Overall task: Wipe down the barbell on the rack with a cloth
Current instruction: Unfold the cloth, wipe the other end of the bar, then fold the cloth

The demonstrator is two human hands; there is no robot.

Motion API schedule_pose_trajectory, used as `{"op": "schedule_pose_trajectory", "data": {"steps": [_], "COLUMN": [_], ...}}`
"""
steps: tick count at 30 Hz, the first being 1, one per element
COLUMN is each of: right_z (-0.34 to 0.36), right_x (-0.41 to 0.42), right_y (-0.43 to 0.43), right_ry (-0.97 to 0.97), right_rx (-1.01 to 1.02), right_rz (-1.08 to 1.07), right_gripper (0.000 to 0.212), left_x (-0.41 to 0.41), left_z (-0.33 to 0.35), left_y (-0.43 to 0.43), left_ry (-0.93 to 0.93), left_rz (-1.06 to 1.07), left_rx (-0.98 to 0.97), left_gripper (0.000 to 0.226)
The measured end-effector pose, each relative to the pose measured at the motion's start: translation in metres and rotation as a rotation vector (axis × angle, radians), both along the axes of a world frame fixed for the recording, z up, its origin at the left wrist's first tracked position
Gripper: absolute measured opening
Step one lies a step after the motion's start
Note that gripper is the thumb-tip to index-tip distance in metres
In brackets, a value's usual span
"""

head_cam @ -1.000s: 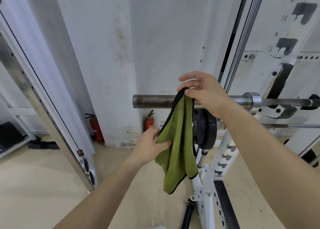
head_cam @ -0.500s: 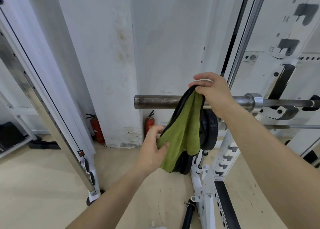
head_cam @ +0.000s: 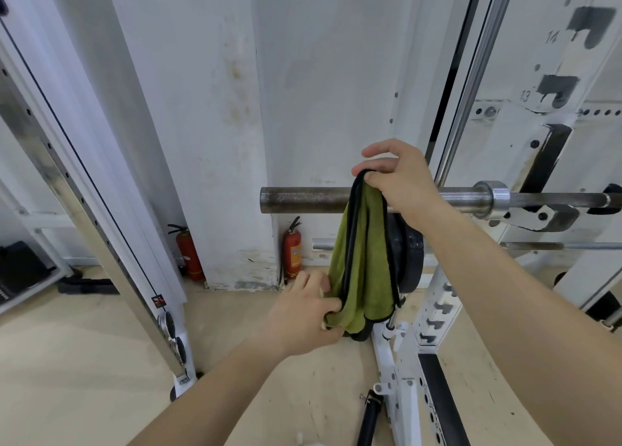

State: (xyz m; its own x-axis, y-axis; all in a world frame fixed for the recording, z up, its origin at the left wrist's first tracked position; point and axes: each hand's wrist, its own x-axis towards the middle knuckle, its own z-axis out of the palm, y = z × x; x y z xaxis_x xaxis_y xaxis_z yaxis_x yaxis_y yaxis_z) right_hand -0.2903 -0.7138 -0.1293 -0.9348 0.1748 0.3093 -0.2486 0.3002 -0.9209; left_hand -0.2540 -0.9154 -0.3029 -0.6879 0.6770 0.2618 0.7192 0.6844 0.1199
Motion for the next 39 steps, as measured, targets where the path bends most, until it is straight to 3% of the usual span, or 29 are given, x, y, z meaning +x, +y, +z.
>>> {"op": "schedule_pose_trajectory", "data": {"steps": [4, 11, 15, 17, 24, 27, 30, 33, 35, 39], "right_z": [-0.008, -0.019, -0.025, -0.025, -0.025, -0.027, -0.025, -0.023, -0.023, -0.027], "right_x": [-0.001, -0.009, -0.012, -0.013, -0.009, -0.008, -0.01, -0.012, -0.013, -0.015], "right_y": [0.004, 0.018, 0.025, 0.028, 0.035, 0.036, 0.039, 0.043, 0.044, 0.05], "right_ry": [-0.002, 0.018, 0.037, 0.022, -0.007, 0.006, 0.008, 0.004, 0.001, -0.016], "right_rx": [0.057, 0.192, 0.182, 0.169, 0.162, 0.131, 0.083, 0.027, 0.005, -0.017], "right_rz": [-0.058, -0.181, -0.244, -0.241, -0.191, -0.173, -0.191, -0.23, -0.258, -0.283], "right_gripper": [0.032, 0.03, 0.03, 0.029, 0.031, 0.029, 0.029, 0.027, 0.027, 0.027], "left_x": [0.003, 0.018, 0.019, 0.017, -0.006, -0.014, -0.016, -0.015, -0.013, -0.01], "left_z": [0.007, 0.018, 0.023, 0.021, 0.028, 0.035, 0.038, 0.041, 0.045, 0.052], "left_y": [-0.006, -0.009, -0.019, -0.024, -0.037, -0.041, -0.045, -0.049, -0.053, -0.061], "left_ry": [0.189, 0.318, 0.255, 0.211, -0.031, -0.106, -0.136, 0.03, 0.201, 0.376], "left_rz": [-0.123, -0.331, -0.299, -0.235, 0.342, 0.298, 0.194, 0.126, 0.1, 0.171], "left_rx": [-0.103, -0.155, -0.066, -0.017, 0.293, 0.337, 0.236, 0.149, 0.127, 0.313], "left_gripper": [0.019, 0.013, 0.002, 0.008, 0.018, 0.018, 0.02, 0.008, 0.016, 0.01]}}
